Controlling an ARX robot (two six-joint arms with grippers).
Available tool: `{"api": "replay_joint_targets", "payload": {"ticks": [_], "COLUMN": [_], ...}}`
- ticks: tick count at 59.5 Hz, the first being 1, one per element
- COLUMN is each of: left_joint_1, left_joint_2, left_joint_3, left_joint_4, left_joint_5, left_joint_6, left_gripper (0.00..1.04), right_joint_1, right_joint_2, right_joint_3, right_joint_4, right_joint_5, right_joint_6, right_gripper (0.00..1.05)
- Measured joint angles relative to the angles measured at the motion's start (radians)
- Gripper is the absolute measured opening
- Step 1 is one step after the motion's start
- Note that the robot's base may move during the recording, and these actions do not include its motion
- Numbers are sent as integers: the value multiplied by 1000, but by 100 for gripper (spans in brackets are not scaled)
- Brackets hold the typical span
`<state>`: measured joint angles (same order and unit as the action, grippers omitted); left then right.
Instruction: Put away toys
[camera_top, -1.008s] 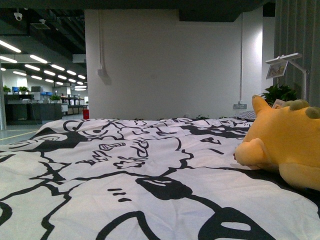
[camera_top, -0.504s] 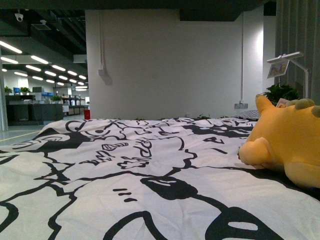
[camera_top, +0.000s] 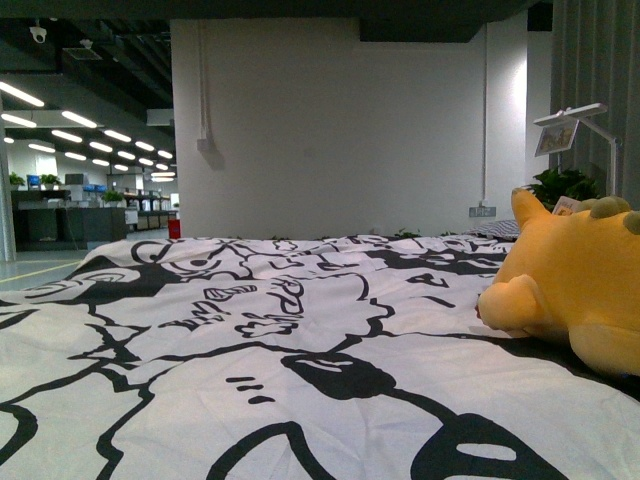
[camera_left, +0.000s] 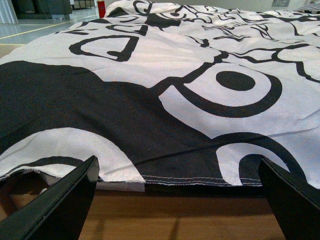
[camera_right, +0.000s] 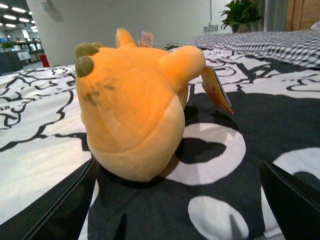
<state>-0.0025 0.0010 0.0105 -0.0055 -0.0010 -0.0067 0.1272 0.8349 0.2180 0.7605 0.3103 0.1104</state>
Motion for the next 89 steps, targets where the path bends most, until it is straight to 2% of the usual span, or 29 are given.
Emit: {"api": "replay_joint_targets", "payload": {"ticks": [11, 29, 43, 55, 64, 69, 89], "left_joint_1": [0, 0, 0, 0, 0, 0, 0], "left_joint_2": [0, 0, 0, 0, 0, 0, 0], "left_joint_3": [0, 0, 0, 0, 0, 0, 0], "left_joint_4": [0, 0, 0, 0, 0, 0, 0], "left_joint_5": [0, 0, 0, 0, 0, 0, 0], "left_joint_6": [0, 0, 0, 0, 0, 0, 0], "left_gripper": [98, 98, 98, 98, 98, 98, 98], "right_joint_1": [8, 102, 170, 188, 183, 164, 102], "right_joint_2": [170, 335, 436, 535, 582, 598, 599], "right_joint_3": [103, 253, 314, 390, 450, 497, 641], "right_joint_4": [103, 211, 280, 290, 233, 147, -254], "right_joint_5": [5, 34, 47, 111, 188, 236, 257], "right_joint_6": [-34, -117, -214, -338, -420, -445, -393], "right_gripper": [98, 98, 98, 98, 98, 98, 98]}}
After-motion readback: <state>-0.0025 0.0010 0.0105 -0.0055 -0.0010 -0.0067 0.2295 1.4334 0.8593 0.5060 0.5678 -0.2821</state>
